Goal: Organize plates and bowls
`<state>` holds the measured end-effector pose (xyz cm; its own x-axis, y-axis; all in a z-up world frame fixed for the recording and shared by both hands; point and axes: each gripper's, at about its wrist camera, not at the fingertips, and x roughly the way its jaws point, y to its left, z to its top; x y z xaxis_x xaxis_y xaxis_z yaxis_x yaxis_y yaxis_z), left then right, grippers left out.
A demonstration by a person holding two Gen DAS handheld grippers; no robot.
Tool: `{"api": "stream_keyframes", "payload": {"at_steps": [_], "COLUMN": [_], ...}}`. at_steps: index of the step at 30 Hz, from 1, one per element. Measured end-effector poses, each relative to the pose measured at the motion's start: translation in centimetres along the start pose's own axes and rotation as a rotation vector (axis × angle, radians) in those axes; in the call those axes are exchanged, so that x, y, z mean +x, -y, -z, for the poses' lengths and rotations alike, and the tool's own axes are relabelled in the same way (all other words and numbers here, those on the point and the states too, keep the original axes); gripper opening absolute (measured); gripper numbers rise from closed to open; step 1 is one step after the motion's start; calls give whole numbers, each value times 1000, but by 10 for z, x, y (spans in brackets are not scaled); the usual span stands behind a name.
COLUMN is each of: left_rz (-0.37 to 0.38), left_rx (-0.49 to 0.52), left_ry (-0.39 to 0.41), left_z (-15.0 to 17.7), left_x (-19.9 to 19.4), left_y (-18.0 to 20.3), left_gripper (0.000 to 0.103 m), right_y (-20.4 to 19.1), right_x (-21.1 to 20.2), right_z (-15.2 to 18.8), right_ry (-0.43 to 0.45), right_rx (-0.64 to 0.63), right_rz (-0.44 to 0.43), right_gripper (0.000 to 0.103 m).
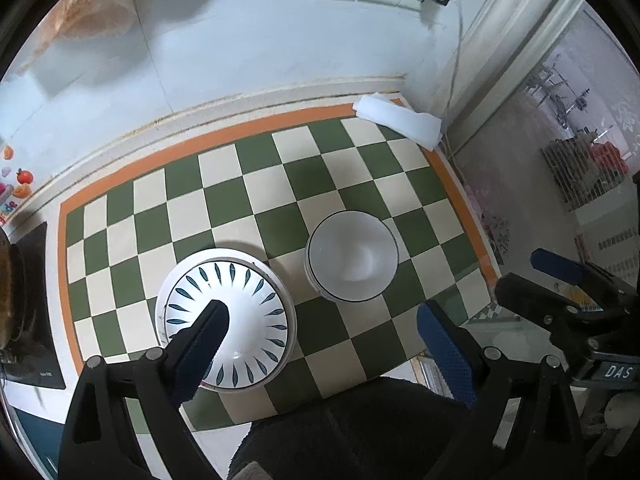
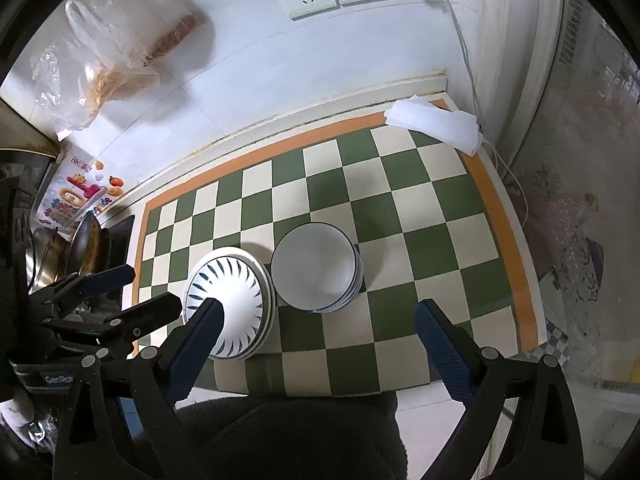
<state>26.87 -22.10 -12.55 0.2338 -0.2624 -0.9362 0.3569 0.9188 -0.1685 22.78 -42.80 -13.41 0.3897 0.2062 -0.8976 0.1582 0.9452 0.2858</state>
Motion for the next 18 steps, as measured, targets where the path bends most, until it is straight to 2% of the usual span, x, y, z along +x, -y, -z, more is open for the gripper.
{"api": "stream_keyframes", "payload": {"at_steps": [5,8,18], "left_rz": [-24,-18,38], "left_rx": [-31,-67,-87], "left_ry": [-23,-69,-243], "left_z": [-12,-19,-40], "left_x": [42,75,171], "left_y": [-16,-28,-32], "left_gripper": [96,96,96], "right_y": [11,22,71], "right_x": [30,59,181], "right_z": [-8,-11,-2], "right_ry": [-25,-69,-206], "right_rx": [11,31,173], "right_rz": [1,-12,-155], "right_gripper": [99,99,99]}}
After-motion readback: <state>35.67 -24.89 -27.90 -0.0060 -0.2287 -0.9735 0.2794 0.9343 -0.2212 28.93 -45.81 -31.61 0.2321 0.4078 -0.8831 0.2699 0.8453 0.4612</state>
